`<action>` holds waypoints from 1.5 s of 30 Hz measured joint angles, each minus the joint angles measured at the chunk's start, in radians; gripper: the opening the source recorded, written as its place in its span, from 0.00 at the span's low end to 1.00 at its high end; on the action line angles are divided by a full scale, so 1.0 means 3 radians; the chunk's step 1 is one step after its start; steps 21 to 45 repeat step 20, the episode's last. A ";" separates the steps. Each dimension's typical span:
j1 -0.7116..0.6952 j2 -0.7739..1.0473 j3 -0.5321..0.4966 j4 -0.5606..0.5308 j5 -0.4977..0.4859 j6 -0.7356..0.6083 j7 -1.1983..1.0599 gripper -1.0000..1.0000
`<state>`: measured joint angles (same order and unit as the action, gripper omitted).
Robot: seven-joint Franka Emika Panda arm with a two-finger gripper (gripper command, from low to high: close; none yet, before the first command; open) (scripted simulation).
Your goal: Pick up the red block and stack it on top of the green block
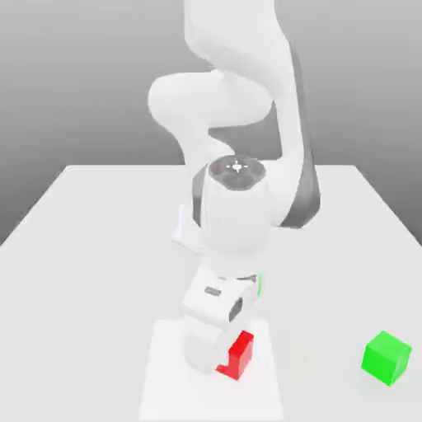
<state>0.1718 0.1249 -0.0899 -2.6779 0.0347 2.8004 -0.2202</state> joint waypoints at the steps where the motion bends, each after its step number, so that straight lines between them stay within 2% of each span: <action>1: 0.0025 -0.0085 0.0009 0.0004 -0.0028 -0.0089 0.0055 0.00; 12: 0.1050 0.0029 0.0576 0.0697 -0.0182 -0.0666 0.1563 0.00; 16: 0.1136 0.0434 0.0583 0.0769 -0.0278 -0.0335 0.1737 0.00; 17: 0.1150 0.0529 0.0569 0.0776 -0.0300 -0.0246 0.1757 1.00; 45: 0.1150 0.0529 0.0569 0.0776 -0.0300 -0.0247 0.1757 1.00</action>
